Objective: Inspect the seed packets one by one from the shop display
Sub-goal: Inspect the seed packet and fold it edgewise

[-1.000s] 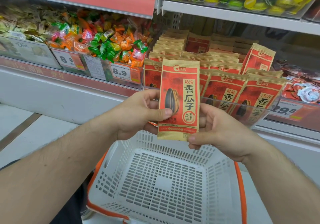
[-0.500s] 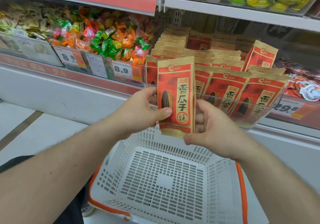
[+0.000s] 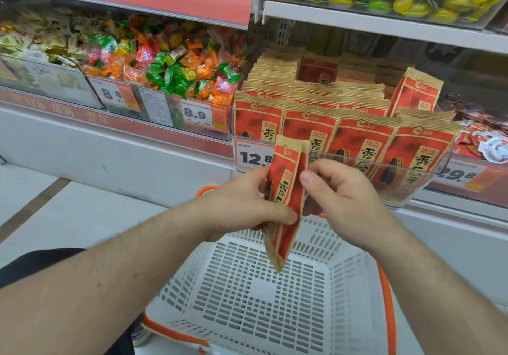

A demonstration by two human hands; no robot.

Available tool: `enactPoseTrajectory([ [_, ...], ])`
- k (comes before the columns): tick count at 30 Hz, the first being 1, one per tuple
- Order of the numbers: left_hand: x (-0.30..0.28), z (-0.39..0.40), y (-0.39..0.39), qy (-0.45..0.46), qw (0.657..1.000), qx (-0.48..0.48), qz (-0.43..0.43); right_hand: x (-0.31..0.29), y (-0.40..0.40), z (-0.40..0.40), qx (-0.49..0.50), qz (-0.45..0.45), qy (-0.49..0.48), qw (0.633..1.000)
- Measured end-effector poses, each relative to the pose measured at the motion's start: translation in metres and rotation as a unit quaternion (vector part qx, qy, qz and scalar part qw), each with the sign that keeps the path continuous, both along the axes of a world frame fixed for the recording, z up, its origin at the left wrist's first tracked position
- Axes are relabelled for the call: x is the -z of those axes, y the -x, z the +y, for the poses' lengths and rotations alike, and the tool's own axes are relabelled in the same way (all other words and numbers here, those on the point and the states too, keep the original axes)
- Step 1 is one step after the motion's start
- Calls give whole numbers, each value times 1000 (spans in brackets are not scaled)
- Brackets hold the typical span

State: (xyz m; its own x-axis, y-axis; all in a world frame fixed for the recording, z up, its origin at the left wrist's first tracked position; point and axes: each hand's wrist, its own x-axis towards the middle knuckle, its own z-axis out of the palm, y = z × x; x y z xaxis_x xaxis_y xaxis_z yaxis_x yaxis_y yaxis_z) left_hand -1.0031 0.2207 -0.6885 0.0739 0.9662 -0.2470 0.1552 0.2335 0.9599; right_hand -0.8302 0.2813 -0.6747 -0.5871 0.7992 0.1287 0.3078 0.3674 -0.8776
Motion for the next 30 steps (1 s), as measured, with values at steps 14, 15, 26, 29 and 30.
enactPoseTrajectory([
  [14,-6,2,4,9,988,72,-134,-4,9,-6,-30,119,164,979],
  [15,-5,3,4,12,987,77,-139,-5,9,-6,-33,121,168,978],
  [26,-2,4,5,29,989,54,-138,-5,7,-6,-38,97,146,984],
  [29,-4,5,9,40,989,-2,-145,-10,3,-4,-50,17,105,993],
  [30,-5,5,11,40,987,-22,-156,-12,1,-3,-62,-17,102,993],
])
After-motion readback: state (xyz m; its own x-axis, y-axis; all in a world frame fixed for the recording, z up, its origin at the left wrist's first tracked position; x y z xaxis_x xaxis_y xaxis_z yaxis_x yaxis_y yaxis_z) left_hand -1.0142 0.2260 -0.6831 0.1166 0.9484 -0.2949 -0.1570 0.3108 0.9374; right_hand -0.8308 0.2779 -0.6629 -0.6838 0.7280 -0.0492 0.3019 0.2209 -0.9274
